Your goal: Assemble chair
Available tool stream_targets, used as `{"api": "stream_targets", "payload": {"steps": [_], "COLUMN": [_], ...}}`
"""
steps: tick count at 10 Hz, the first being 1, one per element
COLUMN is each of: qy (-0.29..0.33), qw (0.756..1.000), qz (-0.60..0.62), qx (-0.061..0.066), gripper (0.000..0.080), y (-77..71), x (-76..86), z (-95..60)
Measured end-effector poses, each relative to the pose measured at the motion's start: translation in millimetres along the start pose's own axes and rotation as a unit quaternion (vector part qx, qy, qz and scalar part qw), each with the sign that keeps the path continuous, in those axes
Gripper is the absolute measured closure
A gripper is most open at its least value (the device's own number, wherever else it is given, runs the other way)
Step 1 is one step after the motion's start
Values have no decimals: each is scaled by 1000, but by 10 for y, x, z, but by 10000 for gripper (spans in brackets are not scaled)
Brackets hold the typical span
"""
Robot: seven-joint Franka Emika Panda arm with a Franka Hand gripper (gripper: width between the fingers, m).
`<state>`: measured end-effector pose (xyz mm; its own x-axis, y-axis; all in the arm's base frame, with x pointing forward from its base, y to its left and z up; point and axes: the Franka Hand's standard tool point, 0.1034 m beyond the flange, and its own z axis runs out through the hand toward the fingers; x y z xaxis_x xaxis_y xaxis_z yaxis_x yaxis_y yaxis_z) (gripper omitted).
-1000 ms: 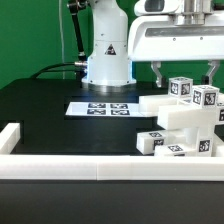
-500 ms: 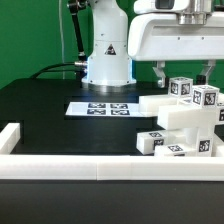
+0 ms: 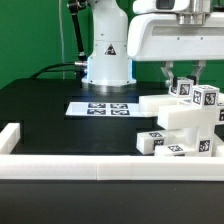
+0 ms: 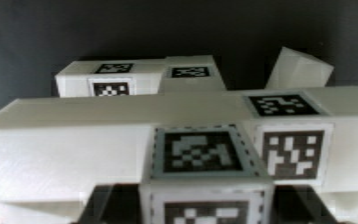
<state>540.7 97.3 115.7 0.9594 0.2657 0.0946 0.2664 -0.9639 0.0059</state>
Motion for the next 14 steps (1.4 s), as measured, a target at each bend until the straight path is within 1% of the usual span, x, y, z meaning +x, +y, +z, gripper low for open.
{"api": "stream_targets", "payload": {"steps": [1,2,3,6,9,11,12,14], "qy": [0,-1,-1,1,0,-8,-8,-9], "qw": [1000,999,996,974,934,887,877,835], "qz": [3,34,93,227,358,461,481,550], "qx": [0,0,0,4,4,8,8,10], "gripper": [512,512,512,512,511,511,511,511], "y": [6,21,23,21,19,29,18,9], "x": [-1,-4,-8,-8,-6,-15,-13,-8], "z": [0,0,3,5,3,1,1,1]}}
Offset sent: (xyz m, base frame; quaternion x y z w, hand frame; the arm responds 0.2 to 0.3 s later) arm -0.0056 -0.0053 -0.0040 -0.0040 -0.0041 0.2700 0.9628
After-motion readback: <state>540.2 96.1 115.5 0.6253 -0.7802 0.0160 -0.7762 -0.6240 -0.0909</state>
